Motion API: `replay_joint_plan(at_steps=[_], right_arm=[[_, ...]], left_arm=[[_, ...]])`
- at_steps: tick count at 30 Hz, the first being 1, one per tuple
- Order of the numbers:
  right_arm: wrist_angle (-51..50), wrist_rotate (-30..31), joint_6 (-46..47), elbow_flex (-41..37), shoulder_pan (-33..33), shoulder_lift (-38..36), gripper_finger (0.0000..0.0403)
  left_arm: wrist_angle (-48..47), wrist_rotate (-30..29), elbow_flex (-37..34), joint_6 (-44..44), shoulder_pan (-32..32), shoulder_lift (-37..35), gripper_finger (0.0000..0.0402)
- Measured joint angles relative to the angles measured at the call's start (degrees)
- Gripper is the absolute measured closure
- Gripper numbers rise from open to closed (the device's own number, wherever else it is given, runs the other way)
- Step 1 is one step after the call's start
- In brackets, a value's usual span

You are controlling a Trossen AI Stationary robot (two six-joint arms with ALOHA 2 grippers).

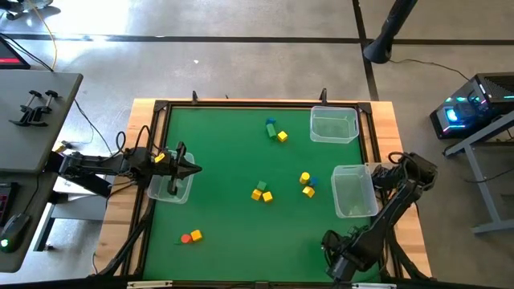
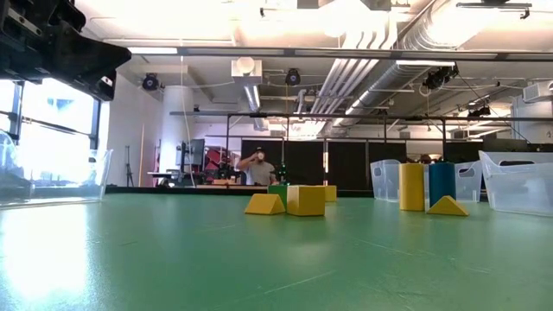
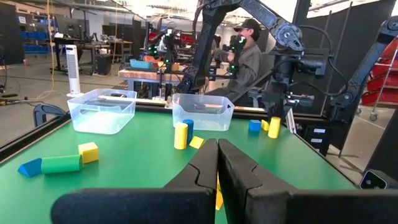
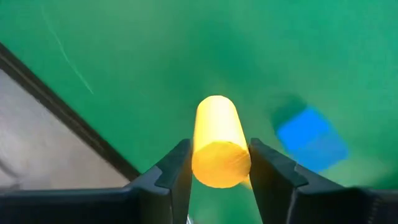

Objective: Sort blocks by size
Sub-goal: Put the yellow cylindrical block into the bottom right transparent bin

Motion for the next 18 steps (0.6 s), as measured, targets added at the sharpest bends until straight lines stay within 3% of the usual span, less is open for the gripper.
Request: replay_joint_plan(at_steps=[5, 10, 15, 18], right_arm=[[-0.29, 9.64, -3.81, 0.02, -3.00, -3.80, 0.0274], [-7.60, 17.43, -5.49, 0.07, -9.28, -10.37, 0.0268], [-20.45, 17.02, -9.32, 0.09, -18.09, -17.20, 0.0267], [-28.55, 12.28, -9.42, 0.09, -24.40, -19.81, 0.0267]], left_arm=[[0.01, 0.00, -0.01, -0.22, 0.00, -0.01, 0.0401], [0.04, -0.07, -0.01, -1.07, 0.01, -0.01, 0.0401], [0.04, -0.20, -0.02, -3.98, 0.00, -0.02, 0.0401], [0.03, -0.20, -0.02, -5.50, 0.02, -0.02, 0.0401]])
